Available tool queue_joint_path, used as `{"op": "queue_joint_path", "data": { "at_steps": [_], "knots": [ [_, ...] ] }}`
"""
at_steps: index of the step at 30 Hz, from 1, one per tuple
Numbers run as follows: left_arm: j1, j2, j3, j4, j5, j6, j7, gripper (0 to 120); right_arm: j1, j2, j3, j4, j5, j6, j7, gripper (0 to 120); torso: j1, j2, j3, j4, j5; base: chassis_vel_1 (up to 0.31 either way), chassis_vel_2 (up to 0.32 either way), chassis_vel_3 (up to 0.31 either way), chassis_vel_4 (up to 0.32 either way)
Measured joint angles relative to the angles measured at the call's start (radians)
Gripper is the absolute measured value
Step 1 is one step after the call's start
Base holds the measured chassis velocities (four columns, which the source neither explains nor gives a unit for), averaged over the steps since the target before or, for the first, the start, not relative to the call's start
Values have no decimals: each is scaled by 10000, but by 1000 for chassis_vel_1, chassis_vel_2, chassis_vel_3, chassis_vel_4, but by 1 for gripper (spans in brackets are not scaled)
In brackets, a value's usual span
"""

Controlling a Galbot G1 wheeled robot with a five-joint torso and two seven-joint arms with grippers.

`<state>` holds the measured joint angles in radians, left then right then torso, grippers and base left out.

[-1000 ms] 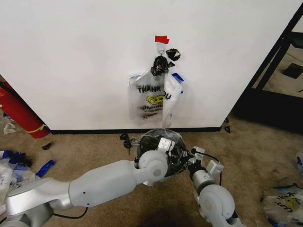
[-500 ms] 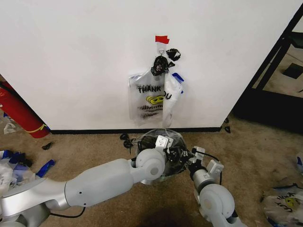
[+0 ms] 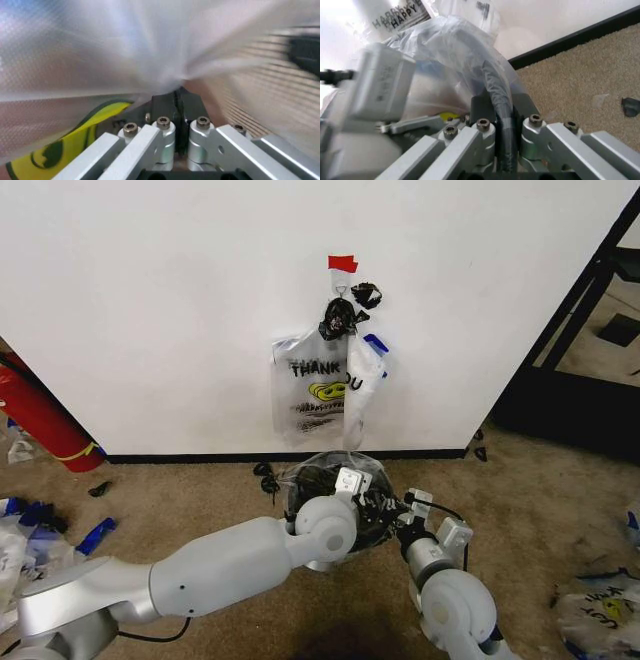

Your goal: Pick up the garbage bag from the wall and place it over the trash bin.

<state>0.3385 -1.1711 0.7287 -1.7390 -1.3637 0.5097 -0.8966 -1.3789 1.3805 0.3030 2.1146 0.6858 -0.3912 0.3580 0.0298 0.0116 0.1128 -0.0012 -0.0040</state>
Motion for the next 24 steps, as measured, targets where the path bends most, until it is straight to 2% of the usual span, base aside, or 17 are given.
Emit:
{"op": "queue_joint_path", "data": {
  "at_steps": [6, 17, 20, 24],
  "knots": [
    [-16, -172, 1, 634, 695, -176, 109, 0, -35, 5, 1, 29, 4, -2, -15, 1, 0, 0, 0, 0, 0, 0, 0, 0, 0],
    [37, -231, 259, 967, 995, 129, -27, 0, -68, 12, -46, 98, 1, -12, -20, 1, 0, 0, 0, 0, 0, 0, 0, 0, 0],
    [-40, -268, 273, 1002, 1003, 180, -78, 0, -97, 35, -54, 101, -7, -12, -25, 1, 0, 0, 0, 0, 0, 0, 0, 0, 0],
    [-97, -150, 273, 552, 781, 209, -113, 0, -95, 40, -22, 63, -26, -10, -42, 1, 0, 0, 0, -1, -1, 0, 0, 0, 0]
  ]
}}
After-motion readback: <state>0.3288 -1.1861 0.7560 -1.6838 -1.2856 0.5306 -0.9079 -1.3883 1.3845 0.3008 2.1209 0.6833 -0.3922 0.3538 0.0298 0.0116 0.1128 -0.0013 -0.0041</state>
